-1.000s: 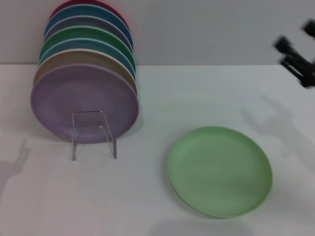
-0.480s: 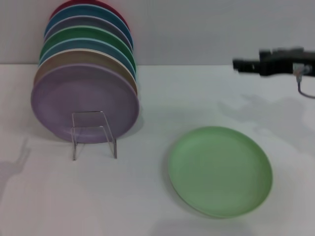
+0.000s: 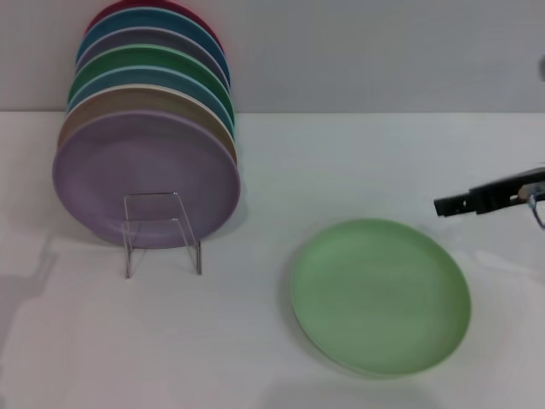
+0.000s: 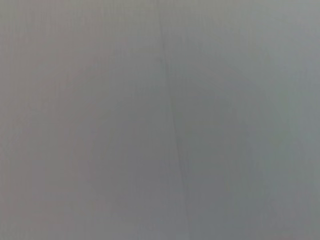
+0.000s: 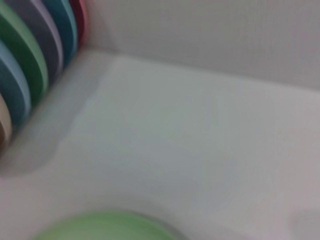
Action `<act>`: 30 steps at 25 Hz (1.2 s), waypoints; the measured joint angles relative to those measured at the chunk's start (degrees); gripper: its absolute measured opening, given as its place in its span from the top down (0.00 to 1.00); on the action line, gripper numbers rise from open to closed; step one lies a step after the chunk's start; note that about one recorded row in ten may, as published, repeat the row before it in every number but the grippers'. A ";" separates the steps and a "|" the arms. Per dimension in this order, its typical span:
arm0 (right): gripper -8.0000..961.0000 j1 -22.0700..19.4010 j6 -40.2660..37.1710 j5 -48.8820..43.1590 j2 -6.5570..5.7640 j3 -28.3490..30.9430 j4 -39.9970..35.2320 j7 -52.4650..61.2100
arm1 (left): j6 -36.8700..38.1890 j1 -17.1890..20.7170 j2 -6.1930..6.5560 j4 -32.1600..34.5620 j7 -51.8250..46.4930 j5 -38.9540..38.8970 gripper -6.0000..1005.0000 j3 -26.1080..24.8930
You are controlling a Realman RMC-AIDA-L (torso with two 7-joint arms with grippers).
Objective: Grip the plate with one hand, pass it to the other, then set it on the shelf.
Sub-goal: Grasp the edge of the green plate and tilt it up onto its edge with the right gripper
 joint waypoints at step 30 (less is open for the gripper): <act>0.22 8.13 -2.90 -4.09 0.37 -2.29 -17.70 -1.82 | -1.29 -1.49 0.00 0.31 0.00 -0.28 0.19 0.00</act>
